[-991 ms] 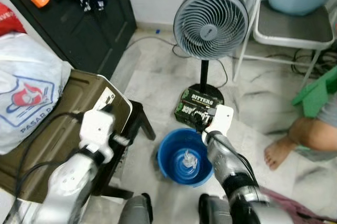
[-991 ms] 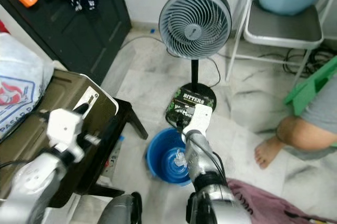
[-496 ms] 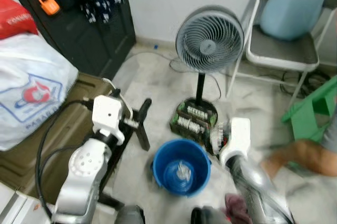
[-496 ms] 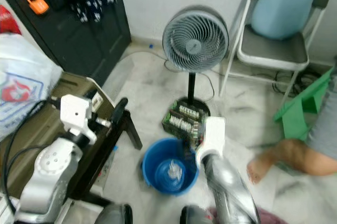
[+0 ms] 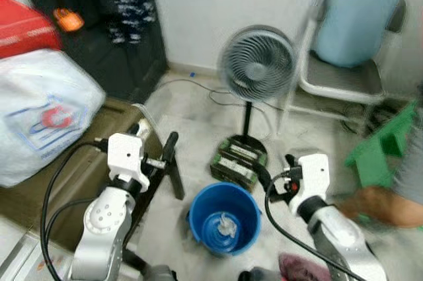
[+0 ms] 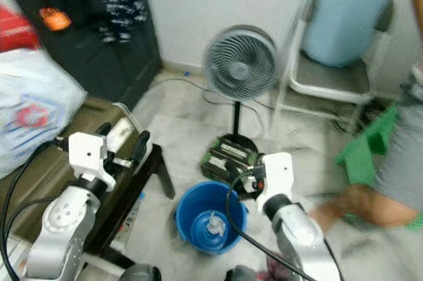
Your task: Clean up the room
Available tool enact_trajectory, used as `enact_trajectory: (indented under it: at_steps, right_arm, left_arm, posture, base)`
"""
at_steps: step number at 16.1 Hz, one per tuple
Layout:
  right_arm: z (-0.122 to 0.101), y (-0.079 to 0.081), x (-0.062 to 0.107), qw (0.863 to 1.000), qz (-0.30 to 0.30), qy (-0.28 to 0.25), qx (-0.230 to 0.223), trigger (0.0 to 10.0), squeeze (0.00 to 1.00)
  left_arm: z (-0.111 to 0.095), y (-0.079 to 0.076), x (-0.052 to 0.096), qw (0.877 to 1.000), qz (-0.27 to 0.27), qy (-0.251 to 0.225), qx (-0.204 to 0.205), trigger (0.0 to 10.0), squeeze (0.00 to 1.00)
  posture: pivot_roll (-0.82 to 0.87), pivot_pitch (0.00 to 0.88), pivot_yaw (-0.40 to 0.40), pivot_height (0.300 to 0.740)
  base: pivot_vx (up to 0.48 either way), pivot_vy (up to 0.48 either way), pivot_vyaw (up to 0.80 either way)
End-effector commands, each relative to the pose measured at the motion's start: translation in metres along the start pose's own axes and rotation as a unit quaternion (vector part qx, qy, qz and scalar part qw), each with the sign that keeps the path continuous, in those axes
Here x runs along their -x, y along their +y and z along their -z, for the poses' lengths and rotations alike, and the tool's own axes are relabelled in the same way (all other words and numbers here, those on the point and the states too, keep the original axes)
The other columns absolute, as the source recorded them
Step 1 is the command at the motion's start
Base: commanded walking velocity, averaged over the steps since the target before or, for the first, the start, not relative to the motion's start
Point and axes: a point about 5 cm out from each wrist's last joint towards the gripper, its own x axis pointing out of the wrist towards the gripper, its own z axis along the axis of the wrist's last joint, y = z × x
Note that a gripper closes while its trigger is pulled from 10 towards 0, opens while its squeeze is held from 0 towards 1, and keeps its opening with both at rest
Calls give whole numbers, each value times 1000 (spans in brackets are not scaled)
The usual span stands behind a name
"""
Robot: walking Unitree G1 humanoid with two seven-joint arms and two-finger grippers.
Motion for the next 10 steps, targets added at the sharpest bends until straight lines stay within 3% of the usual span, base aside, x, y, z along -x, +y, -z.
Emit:
enact_trajectory:
  at_steps: [1,10]
  right_arm:
    - [-11,5,-6,1000,-6,-23,8,10000,0]
    - [-21,-1,-14,998,-11,-45,36,10000,0]
  left_arm:
    - [2,4,-1,1000,-10,1,1,10000,0]
    - [-1,4,-3,1000,-23,-17,-2,10000,0]
  posture:
    - [-36,0,54,740]
    - [-41,0,23,740]
  base:
    - [0,0,800]
    - [0,0,800]
